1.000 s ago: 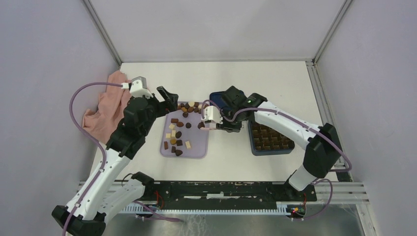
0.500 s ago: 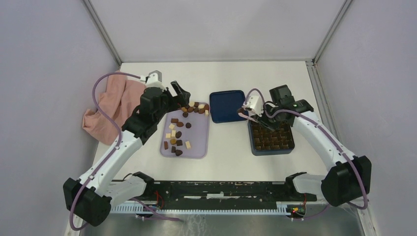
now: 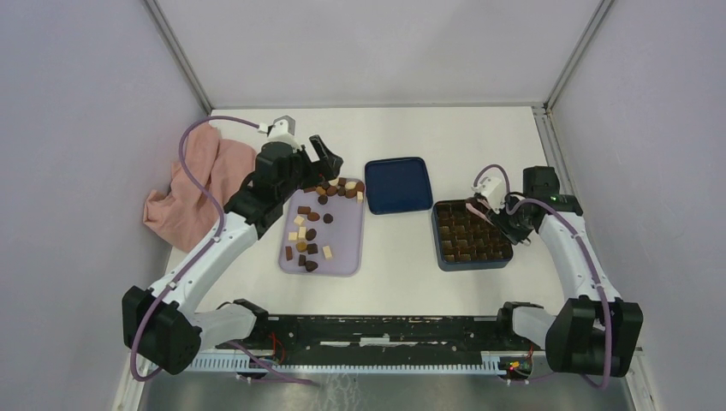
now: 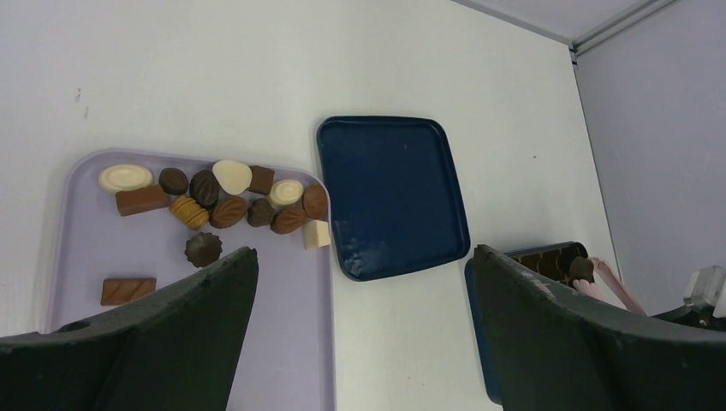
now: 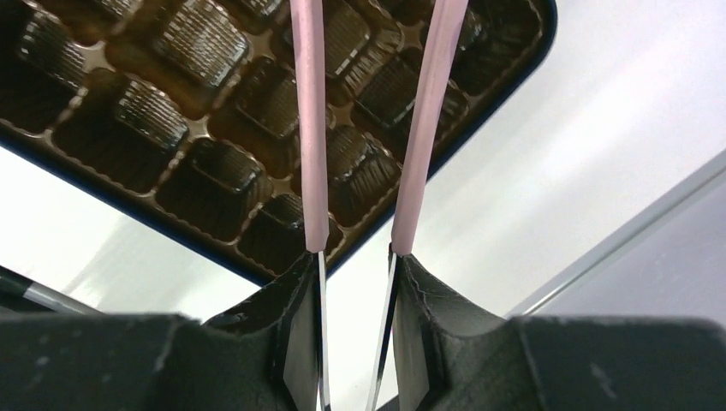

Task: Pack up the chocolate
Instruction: Place the fake chocolate in the packing box.

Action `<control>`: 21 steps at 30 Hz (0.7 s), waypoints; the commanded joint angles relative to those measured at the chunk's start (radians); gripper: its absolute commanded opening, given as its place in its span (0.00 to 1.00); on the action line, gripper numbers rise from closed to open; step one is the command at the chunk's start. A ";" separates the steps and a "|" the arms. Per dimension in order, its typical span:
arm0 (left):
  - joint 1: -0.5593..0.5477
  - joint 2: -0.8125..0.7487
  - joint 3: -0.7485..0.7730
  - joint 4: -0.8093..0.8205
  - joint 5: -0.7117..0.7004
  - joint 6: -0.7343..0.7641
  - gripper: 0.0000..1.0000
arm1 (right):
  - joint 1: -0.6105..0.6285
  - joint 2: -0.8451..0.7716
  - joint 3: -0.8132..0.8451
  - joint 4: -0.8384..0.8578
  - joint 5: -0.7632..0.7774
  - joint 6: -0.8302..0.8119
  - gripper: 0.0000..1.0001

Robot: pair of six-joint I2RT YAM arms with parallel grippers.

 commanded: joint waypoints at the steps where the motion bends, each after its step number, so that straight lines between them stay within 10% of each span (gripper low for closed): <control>1: 0.003 -0.011 0.030 0.053 0.016 -0.005 1.00 | -0.038 0.009 -0.004 0.003 0.041 -0.071 0.28; 21: 0.004 -0.065 -0.022 0.049 -0.009 -0.007 1.00 | -0.050 0.079 -0.005 0.018 0.107 -0.083 0.36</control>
